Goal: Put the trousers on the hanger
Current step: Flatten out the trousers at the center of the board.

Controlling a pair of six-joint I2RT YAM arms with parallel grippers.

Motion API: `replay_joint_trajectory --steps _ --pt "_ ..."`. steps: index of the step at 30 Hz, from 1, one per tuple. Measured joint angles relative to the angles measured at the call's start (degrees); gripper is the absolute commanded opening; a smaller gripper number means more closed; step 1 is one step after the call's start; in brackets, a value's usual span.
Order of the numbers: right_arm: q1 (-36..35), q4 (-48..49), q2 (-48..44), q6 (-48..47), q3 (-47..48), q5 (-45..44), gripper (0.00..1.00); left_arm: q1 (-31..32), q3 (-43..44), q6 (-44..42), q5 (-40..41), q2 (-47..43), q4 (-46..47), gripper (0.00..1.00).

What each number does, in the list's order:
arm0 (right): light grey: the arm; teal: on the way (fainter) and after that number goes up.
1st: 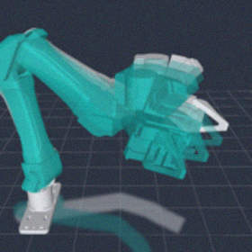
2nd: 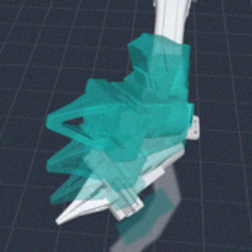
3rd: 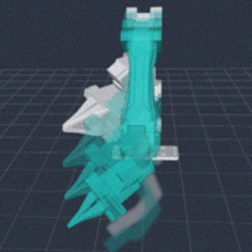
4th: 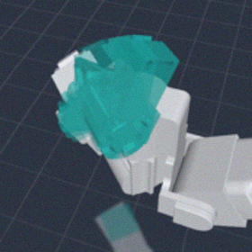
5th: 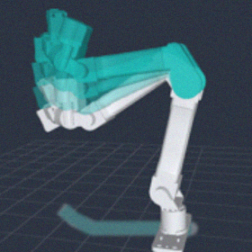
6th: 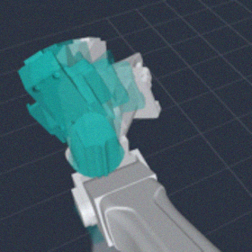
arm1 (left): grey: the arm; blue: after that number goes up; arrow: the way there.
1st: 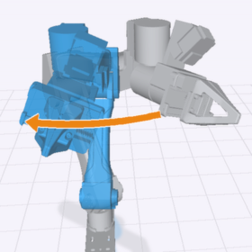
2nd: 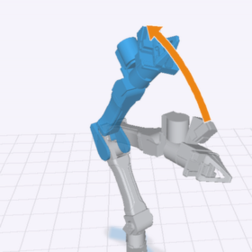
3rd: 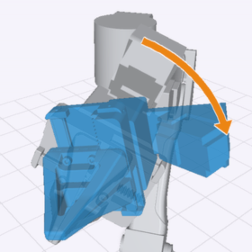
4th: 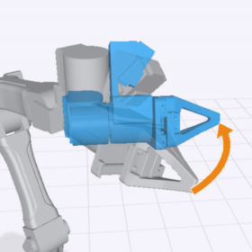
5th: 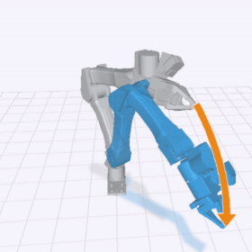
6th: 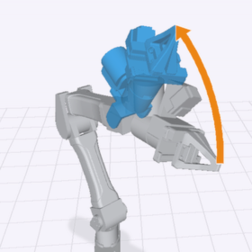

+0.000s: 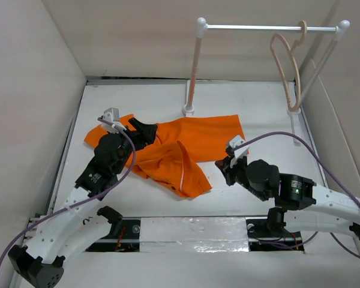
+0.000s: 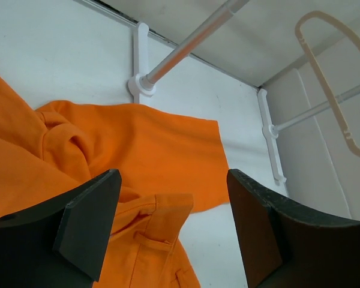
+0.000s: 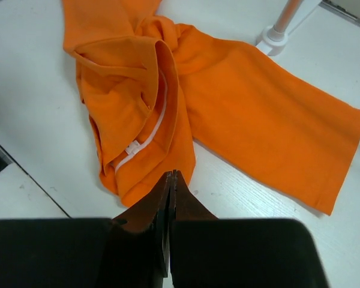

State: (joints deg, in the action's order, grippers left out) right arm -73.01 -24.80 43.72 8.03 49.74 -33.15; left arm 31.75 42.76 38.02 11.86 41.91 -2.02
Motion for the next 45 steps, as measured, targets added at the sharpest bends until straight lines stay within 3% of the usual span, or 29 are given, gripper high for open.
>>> replay_joint_trajectory --steps 3,4,5,6,7,8,11,13,18,19,20,22,23,26,33,35,37,40,41,43,45 --pt "0.8 1.0 1.6 -0.5 0.0 2.0 0.02 0.0 0.0 0.1 -1.0 -1.6 -0.2 0.49" --pt "1.1 1.5 2.3 -0.7 0.1 2.5 0.08 0.0 0.0 0.2 -1.4 -2.2 -0.2 0.42" --pt "1.5 1.9 3.2 -0.8 0.1 3.1 0.21 0.0 0.0 0.5 -1.8 -2.7 -0.2 0.31" --pt "1.8 2.5 4.2 -0.8 0.1 3.7 0.27 0.0 0.0 0.6 -2.1 -3.2 -0.2 0.25" --pt "2.3 2.9 5.3 -0.9 0.1 4.1 0.45 0.0 0.0 0.7 -2.5 -3.6 0.0 0.19" --pt "2.8 3.5 6.4 -1.2 0.1 5.0 0.56 0.0 0.0 0.5 -2.9 -3.9 0.2 0.11" --pt "5.2 5.8 9.3 -2.5 0.1 8.8 0.85 0.0 0.0 0.6 -4.1 -3.6 1.1 0.02" --pt "8.3 7.5 11.8 -3.3 0.1 11.6 0.89 0.0 0.0 0.5 -4.9 -2.0 1.9 0.02" --pt "14.6 13.2 20.1 -4.4 0.2 19.1 1.00 0.0 1.3 0.0 -7.5 6.2 4.1 0.06" --pt "15.0 14.3 21.9 -4.7 0.2 20.2 1.00 0.0 1.8 -0.1 -7.6 8.1 4.4 0.11" --pt "15.2 15.2 23.7 -5.0 0.2 21.2 1.00 0.0 1.9 -0.2 -7.7 10.4 4.7 0.26" --pt "15.4 16.8 27.4 -5.6 0.7 22.9 1.00 0.0 1.0 -0.3 -7.8 12.4 4.4 0.42" --pt "15.7 17.3 29.2 -6.2 1.2 23.6 1.00 0.0 0.1 -0.2 -7.6 12.0 4.2 0.52" --pt "17.5 20.0 34.0 -8.0 2.6 26.5 1.00 0.0 -2.5 0.5 -6.2 6.9 3.5 0.63" --pt "24.1 28.5 42.2 -8.9 4.4 37.6 1.00 0.0 -6.1 1.9 -3.0 -6.9 1.8 0.69" --pt "24.1 30.3 44.2 -8.8 5.2 40.6 0.98 0.0 -8.0 2.5 -2.2 -9.7 1.0 0.78" --pt "23.7 32.1 46.0 -8.7 6.1 42.8 0.92 0.0 -10.4 3.4 -1.5 -12.2 -0.3 0.79" --pt "23.3 33.2 48.2 -8.3 8.2 45.3 0.45 0.0 -14.1 4.6 -0.6 -15.0 -2.6 0.80" --pt "23.3 33.2 48.8 -8.2 9.1 45.7 0.15 0.0 -15.1 5.0 -0.4 -15.7 -3.2 0.81" --pt "23.1 32.1 49.4 -8.0 11.6 45.4 0.00 0.0 -16.6 5.6 -0.2 -16.5 -4.5 0.82" --pt "23.3 28.8 49.1 -8.5 14.8 43.8 0.00 0.0 -17.2 6.1 -0.2 -16.6 -5.2 0.85"
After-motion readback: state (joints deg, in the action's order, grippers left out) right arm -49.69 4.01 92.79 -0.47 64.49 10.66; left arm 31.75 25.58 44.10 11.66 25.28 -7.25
